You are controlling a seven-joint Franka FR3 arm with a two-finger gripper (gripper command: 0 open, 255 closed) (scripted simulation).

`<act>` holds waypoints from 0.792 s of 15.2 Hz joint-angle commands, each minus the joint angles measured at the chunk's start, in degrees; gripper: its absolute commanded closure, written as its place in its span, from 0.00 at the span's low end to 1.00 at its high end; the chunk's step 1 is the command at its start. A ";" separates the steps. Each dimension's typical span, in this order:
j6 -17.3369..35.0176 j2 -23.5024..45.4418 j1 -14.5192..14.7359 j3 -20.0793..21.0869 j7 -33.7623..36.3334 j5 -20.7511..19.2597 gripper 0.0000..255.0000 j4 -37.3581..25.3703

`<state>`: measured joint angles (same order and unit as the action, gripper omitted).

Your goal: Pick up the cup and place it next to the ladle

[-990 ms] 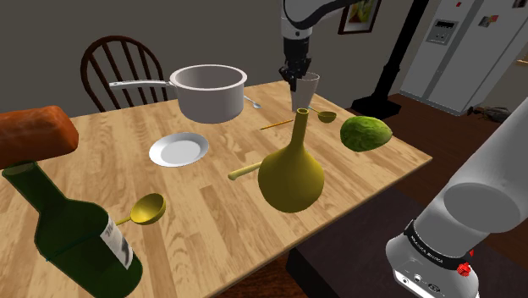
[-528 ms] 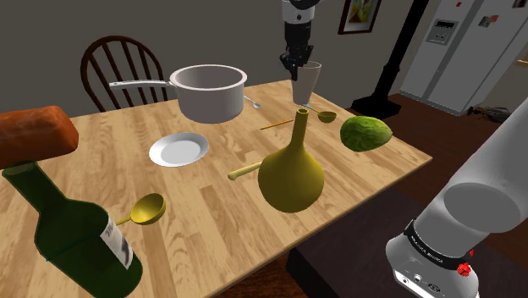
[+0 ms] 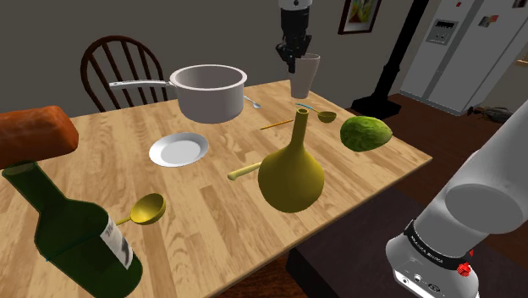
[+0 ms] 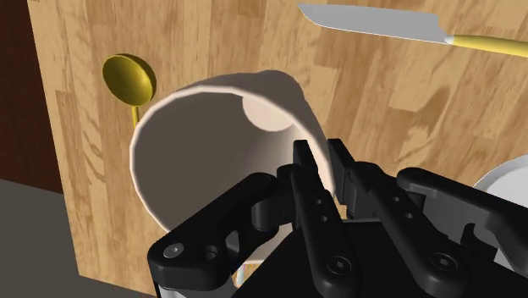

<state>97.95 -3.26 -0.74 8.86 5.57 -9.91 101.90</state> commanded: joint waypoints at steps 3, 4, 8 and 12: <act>-0.86 -1.55 2.47 2.80 5.12 0.58 1.00 1.55; -1.13 -1.74 3.10 3.52 6.42 0.73 1.00 1.68; -2.32 -1.88 5.62 6.52 11.73 1.26 1.00 1.52; -3.64 -1.05 8.18 9.61 17.21 1.60 1.00 0.28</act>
<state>94.87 -4.94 6.81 17.70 21.34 -8.27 103.13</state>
